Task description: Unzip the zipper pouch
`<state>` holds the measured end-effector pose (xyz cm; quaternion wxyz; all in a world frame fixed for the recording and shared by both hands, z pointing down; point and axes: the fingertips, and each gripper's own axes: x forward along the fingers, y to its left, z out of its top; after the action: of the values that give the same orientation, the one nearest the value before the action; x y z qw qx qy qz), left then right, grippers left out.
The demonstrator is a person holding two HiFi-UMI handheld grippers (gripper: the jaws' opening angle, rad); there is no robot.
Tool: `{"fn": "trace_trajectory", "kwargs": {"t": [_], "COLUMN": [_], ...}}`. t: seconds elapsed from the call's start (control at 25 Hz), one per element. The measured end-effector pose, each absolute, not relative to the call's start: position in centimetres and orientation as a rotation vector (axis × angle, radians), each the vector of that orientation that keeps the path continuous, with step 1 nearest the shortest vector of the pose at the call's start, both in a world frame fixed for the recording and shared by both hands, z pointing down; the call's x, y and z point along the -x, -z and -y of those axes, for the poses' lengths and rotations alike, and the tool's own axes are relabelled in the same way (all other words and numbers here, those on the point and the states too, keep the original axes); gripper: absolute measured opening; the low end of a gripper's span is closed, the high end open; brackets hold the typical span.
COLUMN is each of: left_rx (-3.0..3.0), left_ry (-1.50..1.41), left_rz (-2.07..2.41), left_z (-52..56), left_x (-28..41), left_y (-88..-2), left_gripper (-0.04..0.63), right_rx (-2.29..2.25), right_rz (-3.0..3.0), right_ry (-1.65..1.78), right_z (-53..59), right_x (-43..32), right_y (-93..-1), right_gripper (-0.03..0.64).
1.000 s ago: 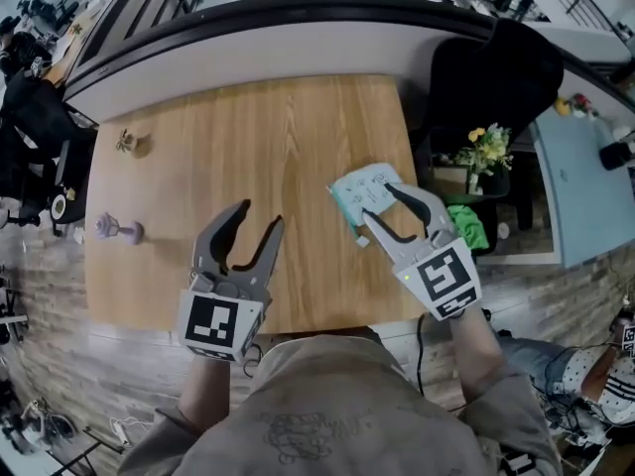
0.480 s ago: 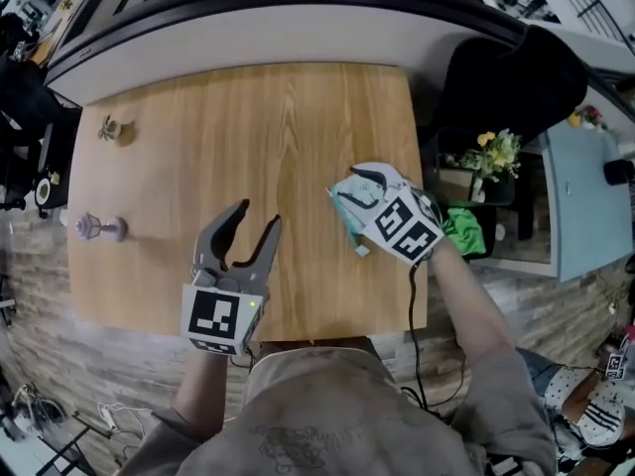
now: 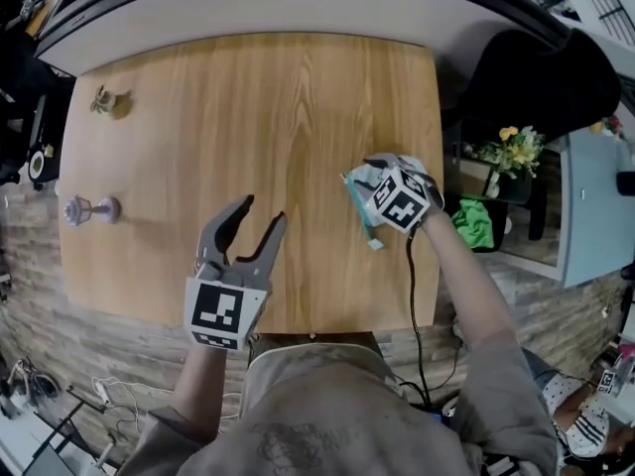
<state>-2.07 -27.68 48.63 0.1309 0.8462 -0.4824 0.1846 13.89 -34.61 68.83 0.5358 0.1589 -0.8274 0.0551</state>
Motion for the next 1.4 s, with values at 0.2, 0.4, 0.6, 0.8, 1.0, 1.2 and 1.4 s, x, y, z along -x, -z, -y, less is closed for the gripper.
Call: {"fn": "trace_trajectory", "kwargs": {"t": [0.2, 0.4, 0.6, 0.8, 1.0, 1.2, 1.4], "left_rx": [-2.438, -2.427, -2.424, -2.433, -2.449, -2.466, -2.512], "left_ry": [-0.573, -0.601, -0.62, -0.613, -0.597, -0.556, -0.513], "left_rz": [1.383, 1.36, 1.339, 1.336, 1.369, 1.417, 1.459], "left_z": [27.8, 27.3, 26.4, 25.5, 24.8, 24.3, 24.0], "left_x": [2.8, 3.1, 2.7, 2.6, 3.3, 4.4, 4.6], "left_y": [-50.4, -51.2, -51.7, -51.2, -49.4, -46.7, -43.2], "left_gripper": [0.19, 0.19, 0.19, 0.19, 0.189, 0.187, 0.183], "right_rx": [-0.34, -0.308, -0.285, -0.329, -0.533, -0.746, -0.912], "right_rz": [1.926, 1.969, 2.039, 2.004, 2.14, 2.335, 2.508], "right_ry": [-0.175, -0.172, -0.239, -0.193, -0.195, -0.205, -0.194], "right_z": [34.9, 35.0, 34.3, 33.9, 33.7, 33.2, 31.9], "right_x": [-14.5, -14.3, -13.7, -13.4, -13.0, -12.0, -11.6], "right_y": [-72.6, -73.5, -73.4, -73.1, -68.1, -59.3, -50.2], "right_gripper": [0.179, 0.179, 0.117, 0.076, 0.04, 0.038, 0.034]}}
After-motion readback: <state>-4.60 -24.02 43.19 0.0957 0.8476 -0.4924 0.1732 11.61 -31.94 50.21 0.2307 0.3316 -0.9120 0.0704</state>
